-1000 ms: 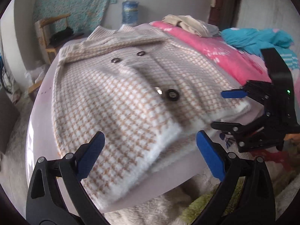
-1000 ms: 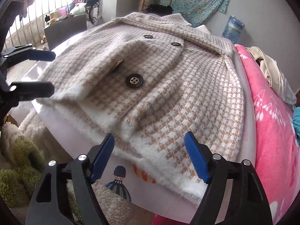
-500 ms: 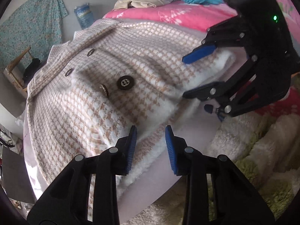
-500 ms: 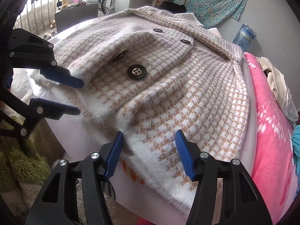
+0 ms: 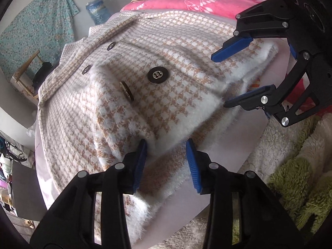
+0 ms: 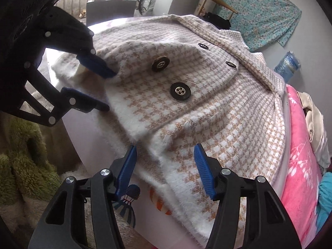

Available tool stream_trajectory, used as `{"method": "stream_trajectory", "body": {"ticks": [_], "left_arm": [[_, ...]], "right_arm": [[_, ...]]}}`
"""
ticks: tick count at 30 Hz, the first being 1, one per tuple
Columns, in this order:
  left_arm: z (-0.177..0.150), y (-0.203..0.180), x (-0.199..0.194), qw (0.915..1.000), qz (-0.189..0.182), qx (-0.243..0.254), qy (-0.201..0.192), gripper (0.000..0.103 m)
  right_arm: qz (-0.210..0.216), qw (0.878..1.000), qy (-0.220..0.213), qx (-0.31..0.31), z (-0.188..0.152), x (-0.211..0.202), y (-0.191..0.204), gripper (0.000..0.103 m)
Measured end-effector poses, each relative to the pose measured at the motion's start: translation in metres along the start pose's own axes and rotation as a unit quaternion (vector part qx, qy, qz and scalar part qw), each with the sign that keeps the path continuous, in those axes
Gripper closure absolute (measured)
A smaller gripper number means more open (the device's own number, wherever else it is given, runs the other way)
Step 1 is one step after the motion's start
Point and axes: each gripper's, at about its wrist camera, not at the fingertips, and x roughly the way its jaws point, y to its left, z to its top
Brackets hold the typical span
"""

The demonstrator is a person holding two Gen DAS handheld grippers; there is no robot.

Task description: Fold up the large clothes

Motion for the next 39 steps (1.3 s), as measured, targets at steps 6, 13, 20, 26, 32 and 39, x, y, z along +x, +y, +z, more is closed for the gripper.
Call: {"method": "stream_trajectory", "body": {"ticks": [6,13,20,26,32,39], "left_arm": [[0.001,0.004,0.0,0.9999,-0.005,-0.012,-0.005,0.064],[-0.006,0.012,-0.009,0.9993,-0.006,-0.032,-0.02,0.064],[-0.014,0.018,-0.036,0.9982,0.015,-0.047,-0.033,0.063],[-0.017,0.014,-0.042,0.9979,0.035,-0.046,-0.029,0.056],[-0.011,0.025,-0.03,0.9951,0.049,-0.078,-0.035,0.057],[-0.006,0.021,-0.048,0.9962,0.067,-0.03,-0.047,0.101]], "right_arm": [[-0.02,0.998,-0.019,-0.06,0.011,0.001,0.017,0.047],[-0.054,0.982,-0.058,-0.169,0.019,0.007,0.051,0.047],[0.004,0.995,-0.048,-0.088,0.03,0.001,0.036,0.094],[0.003,0.998,-0.062,0.03,0.029,-0.031,-0.013,0.097],[0.054,0.994,-0.064,0.068,0.022,-0.036,-0.036,0.097],[0.068,0.994,-0.079,-0.01,0.03,-0.056,-0.027,0.097]]}}
